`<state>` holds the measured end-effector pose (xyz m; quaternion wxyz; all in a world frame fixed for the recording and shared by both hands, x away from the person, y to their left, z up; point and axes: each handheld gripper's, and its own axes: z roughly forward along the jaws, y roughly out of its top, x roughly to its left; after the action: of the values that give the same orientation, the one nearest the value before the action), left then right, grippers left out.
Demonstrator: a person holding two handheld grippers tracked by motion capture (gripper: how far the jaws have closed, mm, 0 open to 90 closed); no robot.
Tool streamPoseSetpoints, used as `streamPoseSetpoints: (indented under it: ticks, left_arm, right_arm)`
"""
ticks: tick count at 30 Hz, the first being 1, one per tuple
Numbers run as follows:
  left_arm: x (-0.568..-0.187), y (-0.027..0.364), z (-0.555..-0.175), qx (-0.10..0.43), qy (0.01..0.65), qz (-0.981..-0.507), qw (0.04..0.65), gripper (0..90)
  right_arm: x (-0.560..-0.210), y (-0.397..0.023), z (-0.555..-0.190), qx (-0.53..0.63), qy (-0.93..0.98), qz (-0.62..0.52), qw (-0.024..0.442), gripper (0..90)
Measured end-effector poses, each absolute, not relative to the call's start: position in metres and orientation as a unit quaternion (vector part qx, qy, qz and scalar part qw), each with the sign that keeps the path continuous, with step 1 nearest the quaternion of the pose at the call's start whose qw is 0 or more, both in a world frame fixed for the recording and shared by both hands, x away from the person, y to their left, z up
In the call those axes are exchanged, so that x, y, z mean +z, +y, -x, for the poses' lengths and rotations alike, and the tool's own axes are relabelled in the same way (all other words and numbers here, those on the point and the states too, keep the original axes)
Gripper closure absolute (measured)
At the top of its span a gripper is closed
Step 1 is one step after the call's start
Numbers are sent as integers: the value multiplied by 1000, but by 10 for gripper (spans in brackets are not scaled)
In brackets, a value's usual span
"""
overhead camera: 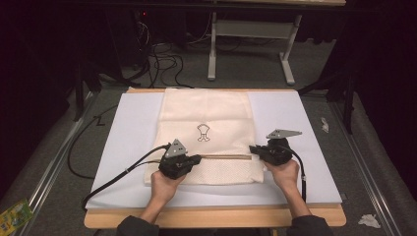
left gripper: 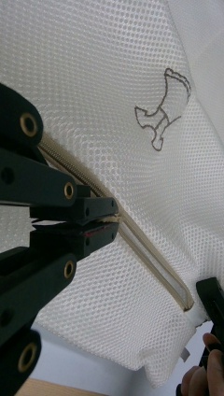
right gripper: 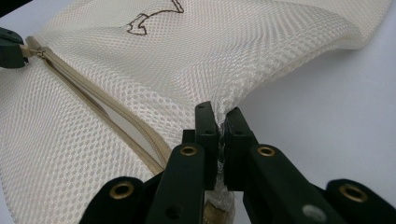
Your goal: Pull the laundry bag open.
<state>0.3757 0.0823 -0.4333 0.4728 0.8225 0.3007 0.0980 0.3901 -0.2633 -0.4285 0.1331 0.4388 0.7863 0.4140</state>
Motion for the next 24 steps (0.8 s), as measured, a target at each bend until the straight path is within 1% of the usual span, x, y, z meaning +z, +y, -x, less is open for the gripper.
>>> streamPoseSetpoints:
  ticks: [24]
  left_arm:
    - [-435,106,-376,111,321,-807,482,871]
  right_arm:
    - [-431,-269,-392,417,779,-448,137,881]
